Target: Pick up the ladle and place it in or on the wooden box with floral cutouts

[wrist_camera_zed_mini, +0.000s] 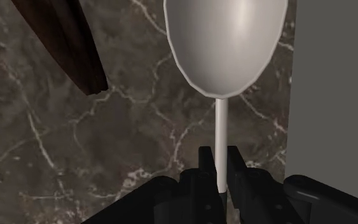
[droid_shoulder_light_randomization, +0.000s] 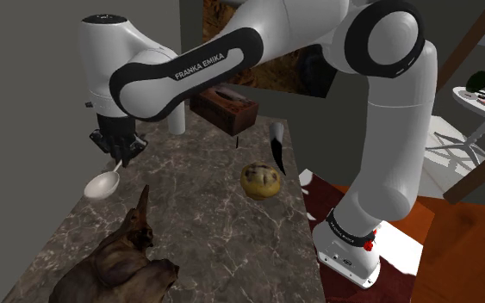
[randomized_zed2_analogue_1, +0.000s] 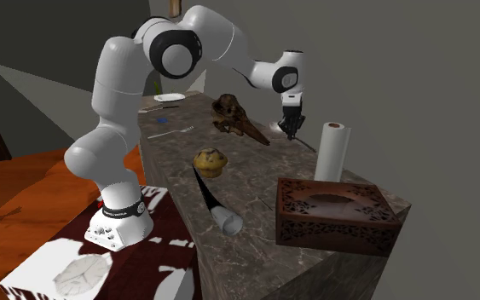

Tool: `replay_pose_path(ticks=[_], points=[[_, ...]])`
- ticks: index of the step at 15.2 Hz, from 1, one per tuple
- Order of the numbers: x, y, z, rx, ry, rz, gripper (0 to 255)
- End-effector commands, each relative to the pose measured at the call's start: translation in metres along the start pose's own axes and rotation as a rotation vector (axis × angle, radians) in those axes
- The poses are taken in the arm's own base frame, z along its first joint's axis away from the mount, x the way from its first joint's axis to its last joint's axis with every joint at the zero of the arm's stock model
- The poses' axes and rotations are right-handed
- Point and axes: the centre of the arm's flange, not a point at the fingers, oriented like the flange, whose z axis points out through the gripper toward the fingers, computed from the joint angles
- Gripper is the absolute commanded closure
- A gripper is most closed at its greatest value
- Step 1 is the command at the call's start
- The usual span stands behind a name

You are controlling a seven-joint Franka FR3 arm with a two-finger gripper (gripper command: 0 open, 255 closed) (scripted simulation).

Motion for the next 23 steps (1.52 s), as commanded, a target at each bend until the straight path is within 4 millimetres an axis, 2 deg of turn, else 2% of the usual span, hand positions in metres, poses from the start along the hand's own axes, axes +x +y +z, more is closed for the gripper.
replay_pose_path(ticks=[1, 23], points=[[-0.001, -0.001, -0.011, 0.0, 0.0, 0.0, 255], [-0.004, -0.014, -0.123, 0.0, 0.0, 0.0, 255]])
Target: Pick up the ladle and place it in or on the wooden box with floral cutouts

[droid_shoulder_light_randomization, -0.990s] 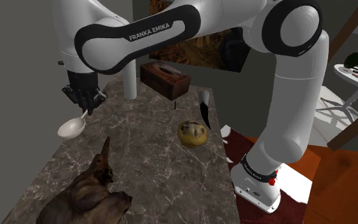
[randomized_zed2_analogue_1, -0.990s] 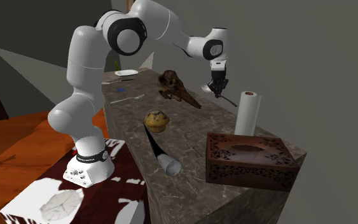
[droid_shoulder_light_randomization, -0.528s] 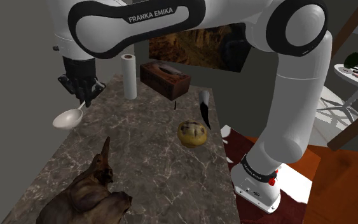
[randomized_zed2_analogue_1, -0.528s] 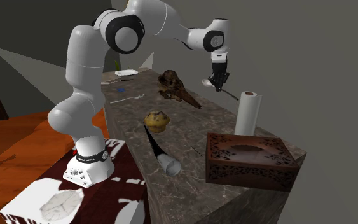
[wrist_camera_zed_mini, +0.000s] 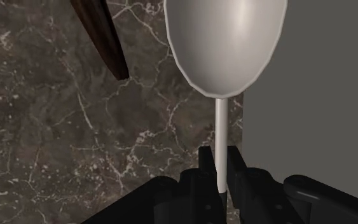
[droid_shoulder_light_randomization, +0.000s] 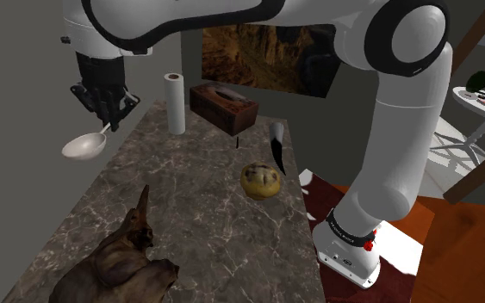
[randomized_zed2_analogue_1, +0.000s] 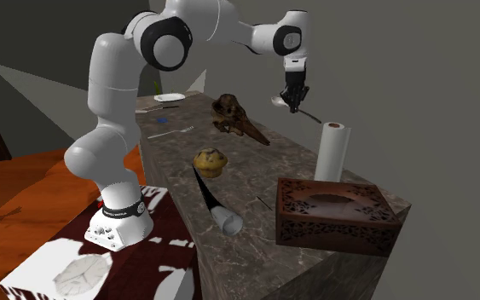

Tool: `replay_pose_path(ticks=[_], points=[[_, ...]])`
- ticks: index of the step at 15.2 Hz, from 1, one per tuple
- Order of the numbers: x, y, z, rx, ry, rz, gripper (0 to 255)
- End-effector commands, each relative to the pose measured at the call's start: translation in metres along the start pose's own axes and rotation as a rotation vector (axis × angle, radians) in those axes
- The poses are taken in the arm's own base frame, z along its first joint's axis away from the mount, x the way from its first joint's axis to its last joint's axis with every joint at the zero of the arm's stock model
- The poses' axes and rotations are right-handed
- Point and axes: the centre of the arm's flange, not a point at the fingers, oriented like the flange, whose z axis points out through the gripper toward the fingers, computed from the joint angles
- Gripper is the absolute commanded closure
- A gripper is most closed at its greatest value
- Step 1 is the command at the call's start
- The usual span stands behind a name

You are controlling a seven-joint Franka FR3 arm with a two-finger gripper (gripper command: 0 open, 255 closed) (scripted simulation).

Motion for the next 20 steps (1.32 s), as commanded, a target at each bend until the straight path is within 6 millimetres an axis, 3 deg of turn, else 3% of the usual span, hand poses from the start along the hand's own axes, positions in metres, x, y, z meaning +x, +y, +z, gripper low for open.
replay_pose_path(ticks=[1, 20], points=[[0.012, 0.007, -0.005, 0.0, 0.0, 0.0, 255], [0.229, 0.129, -0.032, 0.0, 0.0, 0.0, 255]])
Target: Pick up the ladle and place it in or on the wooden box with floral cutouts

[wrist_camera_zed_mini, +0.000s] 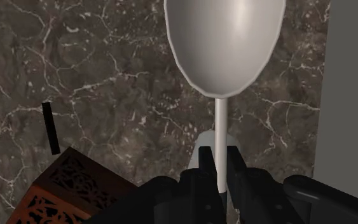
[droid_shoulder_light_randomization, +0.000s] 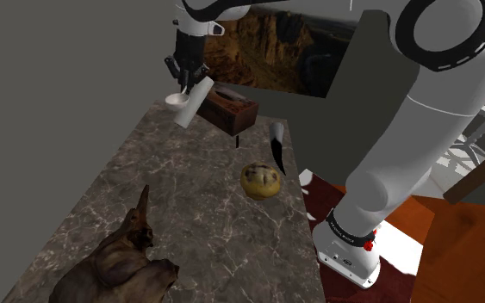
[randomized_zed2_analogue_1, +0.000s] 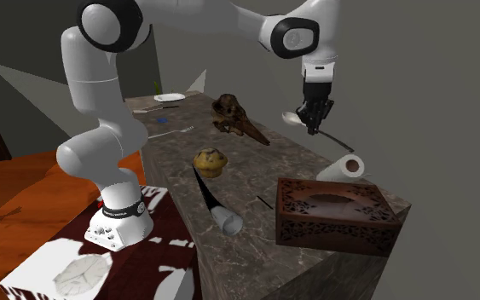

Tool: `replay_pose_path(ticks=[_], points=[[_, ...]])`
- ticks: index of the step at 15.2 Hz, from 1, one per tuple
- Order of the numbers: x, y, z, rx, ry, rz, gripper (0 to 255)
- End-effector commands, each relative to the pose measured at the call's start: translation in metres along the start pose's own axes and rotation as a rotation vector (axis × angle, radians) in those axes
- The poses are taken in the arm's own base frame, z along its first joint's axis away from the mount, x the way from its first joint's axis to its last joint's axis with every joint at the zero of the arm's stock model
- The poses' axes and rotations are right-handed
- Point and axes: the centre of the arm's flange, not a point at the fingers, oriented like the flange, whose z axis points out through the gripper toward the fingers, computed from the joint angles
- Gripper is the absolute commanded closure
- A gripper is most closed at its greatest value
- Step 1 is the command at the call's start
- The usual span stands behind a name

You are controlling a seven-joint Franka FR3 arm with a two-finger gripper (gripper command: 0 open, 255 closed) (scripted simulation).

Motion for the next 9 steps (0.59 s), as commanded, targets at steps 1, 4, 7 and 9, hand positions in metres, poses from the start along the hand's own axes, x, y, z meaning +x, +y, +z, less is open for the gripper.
replay_pose_path(ticks=[1, 4, 7, 9], points=[[0.022, 0.018, -0.004, 0.0, 0.0, -0.001, 255], [0.056, 0.037, -0.009, 0.0, 0.0, -0.001, 255], [0.091, 0.056, -0.013, 0.0, 0.0, -0.001, 255], [0.113, 0.069, -0.016, 0.0, 0.0, -0.001, 255]])
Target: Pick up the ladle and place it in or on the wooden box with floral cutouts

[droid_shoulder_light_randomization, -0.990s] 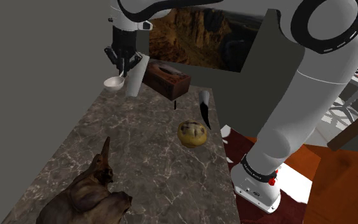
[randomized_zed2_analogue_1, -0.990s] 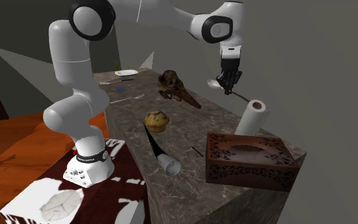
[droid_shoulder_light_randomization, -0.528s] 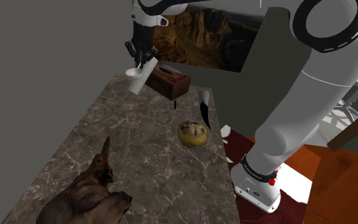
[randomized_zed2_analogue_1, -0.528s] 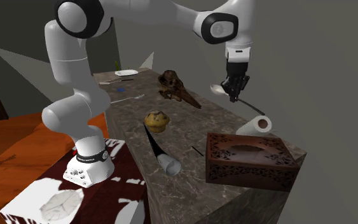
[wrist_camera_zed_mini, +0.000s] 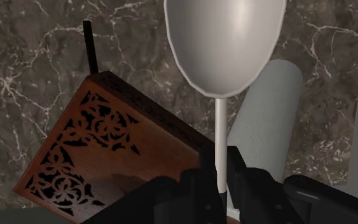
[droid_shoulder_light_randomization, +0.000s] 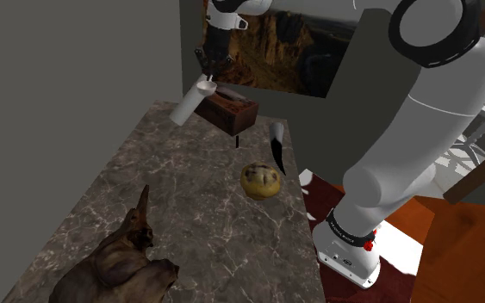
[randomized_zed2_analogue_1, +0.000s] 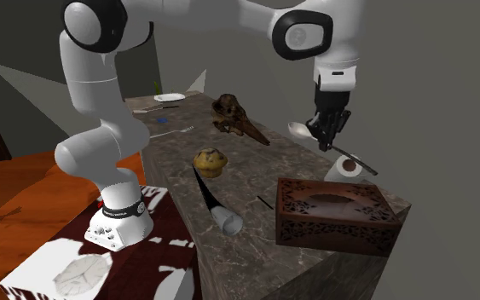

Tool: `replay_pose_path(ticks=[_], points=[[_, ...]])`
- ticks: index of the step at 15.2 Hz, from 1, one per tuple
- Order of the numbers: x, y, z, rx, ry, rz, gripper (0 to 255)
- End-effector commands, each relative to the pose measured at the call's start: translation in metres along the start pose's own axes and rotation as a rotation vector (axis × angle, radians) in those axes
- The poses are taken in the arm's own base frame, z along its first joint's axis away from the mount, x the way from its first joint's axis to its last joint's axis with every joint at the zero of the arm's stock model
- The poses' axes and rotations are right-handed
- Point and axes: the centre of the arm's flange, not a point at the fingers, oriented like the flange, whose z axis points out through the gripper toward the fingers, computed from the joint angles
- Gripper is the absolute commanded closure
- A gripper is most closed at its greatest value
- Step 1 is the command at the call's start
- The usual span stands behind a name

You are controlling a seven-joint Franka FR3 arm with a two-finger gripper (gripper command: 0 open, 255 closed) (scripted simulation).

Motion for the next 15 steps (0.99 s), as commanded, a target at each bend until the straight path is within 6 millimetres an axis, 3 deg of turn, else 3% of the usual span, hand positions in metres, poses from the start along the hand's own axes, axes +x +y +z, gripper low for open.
replay_pose_path(ticks=[1, 6, 15], points=[[0.022, 0.014, -0.002, 0.0, 0.0, -0.002, 255], [0.08, 0.047, -0.009, 0.0, 0.0, -0.002, 255], [0.081, 0.052, 0.038, 0.0, 0.0, -0.002, 255]])
